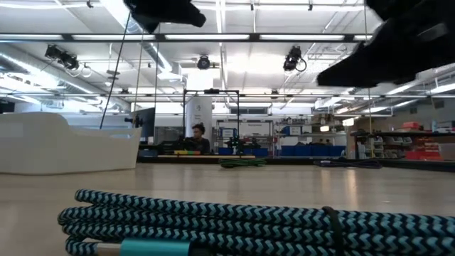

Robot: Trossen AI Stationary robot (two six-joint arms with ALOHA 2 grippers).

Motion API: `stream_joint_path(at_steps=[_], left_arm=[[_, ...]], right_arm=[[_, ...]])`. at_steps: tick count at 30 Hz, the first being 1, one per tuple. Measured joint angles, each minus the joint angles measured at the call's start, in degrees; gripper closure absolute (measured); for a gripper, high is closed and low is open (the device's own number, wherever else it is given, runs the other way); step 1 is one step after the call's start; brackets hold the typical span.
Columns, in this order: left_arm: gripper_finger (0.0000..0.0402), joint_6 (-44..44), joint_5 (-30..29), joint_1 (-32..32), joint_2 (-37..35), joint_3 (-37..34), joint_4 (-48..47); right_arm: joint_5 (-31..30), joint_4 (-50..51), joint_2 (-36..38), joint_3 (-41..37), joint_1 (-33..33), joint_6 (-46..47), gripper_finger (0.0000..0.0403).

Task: Pick and place USB-C Cables
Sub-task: Put the blue charger cable into the white bin

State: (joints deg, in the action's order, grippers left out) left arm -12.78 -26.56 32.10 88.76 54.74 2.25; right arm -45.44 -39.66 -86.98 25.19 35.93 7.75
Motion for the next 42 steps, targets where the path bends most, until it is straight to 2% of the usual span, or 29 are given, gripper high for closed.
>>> stream_joint_path(at_steps=[2,5,9,15,19,25,29,32,36,39,42], left_arm=[[0.0214,1.09,0.84,2.26,4.67,-1.88,9.6],[0.0205,-0.3,2.72,4.49,12.04,-0.55,16.04],[0.0179,-1.81,5.71,6.12,20.15,5.8,16.25],[0.0131,-6.51,6.31,7.06,27.83,13.74,12.99],[0.013,-9.79,6.48,7.4,30.45,15.55,9.16],[0.0171,-10.51,6.57,7.41,32.17,14.21,7.01],[0.0212,-9.92,7.19,7.24,32.69,14.24,5.44],[0.0266,-8.99,7.92,6.59,32.95,14.34,4.9],[0.0366,-9.69,8.08,4.26,32.89,14.35,3.67],[0.037,-13.56,3.81,1.45,32.48,14.31,1.67],[0.037,-15.1,-1.16,-0.96,30.23,14.09,-5.35]], right_arm=[[-4.48,-0.15,0.0,0.0,3.27,2.08,0.028],[-9.87,-0.19,0.0,0.0,7.36,6.07,0.028],[-13.41,-0.67,0.04,0.0,11.04,10.62,0.028],[-14.08,-1.48,0.07,0.0,13.92,16.19,0.028],[-14.76,-1.9,0.07,0.0,15.5,17.92,0.028],[-16.05,-2.23,0.07,0.0,17.0,18.07,0.028],[-17.71,-2.19,0.07,0.0,17.31,17.17,0.028],[-19.96,-1.45,0.07,-0.02,17.13,15.1,0.028],[-23.16,1.55,-0.02,-0.01,15.29,12.64,0.028],[-24.07,6.25,-0.02,0.0,12.47,12.65,0.028],[-23.98,11.4,-0.04,-0.02,8.67,13.63,0.028]])
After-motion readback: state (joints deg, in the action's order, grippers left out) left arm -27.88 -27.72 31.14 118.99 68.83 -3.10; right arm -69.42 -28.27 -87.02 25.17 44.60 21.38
